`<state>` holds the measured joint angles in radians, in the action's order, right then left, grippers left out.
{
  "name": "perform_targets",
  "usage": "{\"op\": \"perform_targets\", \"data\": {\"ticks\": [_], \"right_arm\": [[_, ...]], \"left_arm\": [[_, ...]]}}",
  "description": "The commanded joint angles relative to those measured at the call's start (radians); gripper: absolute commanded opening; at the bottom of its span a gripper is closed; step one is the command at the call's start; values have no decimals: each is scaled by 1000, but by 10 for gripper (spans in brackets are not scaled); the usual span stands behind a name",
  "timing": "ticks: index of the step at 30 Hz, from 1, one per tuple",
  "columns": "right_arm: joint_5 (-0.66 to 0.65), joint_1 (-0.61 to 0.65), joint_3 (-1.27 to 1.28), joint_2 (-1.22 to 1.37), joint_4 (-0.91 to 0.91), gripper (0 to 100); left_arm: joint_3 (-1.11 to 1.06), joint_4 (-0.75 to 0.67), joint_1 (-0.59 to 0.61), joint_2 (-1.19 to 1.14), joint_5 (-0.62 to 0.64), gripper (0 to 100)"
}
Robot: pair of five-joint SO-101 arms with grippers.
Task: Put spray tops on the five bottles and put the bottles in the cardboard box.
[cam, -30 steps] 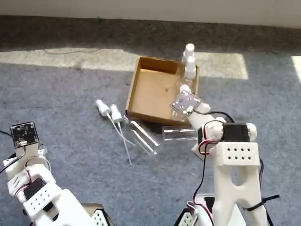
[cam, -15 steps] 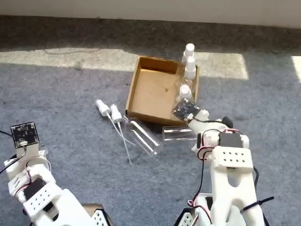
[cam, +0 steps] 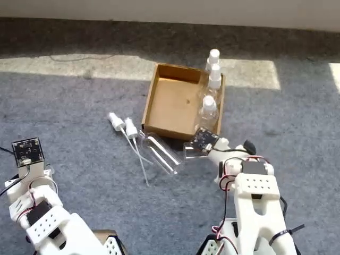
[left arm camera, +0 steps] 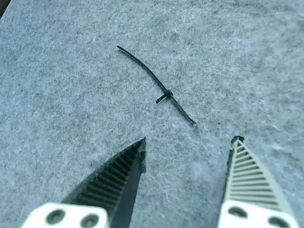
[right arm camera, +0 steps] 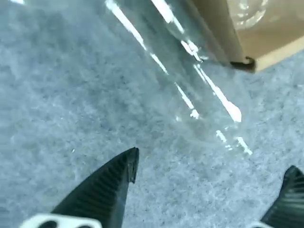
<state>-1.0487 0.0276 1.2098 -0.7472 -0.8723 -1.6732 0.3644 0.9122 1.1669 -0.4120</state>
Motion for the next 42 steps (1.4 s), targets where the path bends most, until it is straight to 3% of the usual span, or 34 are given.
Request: {"op": "perform_targets", "data": {"ticks": [1, 5, 11, 19, 23, 26, 31, 36, 42], "right_arm": [[-15, 1, -8, -28, -54, 398], [-11, -13, -51, -42, -200, 397], [140, -35, -166, -154, -165, 397], [267, -88, -179, -74, -133, 397], [456, -231, -176, -39, -31, 392], [592, -298, -170, -19, 16, 307], [891, -203, -176, 16, 21, 132], [1174, -139, -229, 58, 113, 108], [1266, -104, -303, 166, 269, 105]], "left_arm": [[-19, 2, -2, 15, -2, 260], [-19, 2, -2, 15, -2, 260], [-19, 2, -2, 12, -2, 260], [-19, 8, -2, 10, -2, 260], [-19, 66, -2, 16, -2, 260], [-19, 74, -2, 16, -2, 260], [-19, 95, -70, 16, 0, 260], [-19, 152, -104, 16, 0, 260], [-19, 155, -104, 16, 0, 260]]}}
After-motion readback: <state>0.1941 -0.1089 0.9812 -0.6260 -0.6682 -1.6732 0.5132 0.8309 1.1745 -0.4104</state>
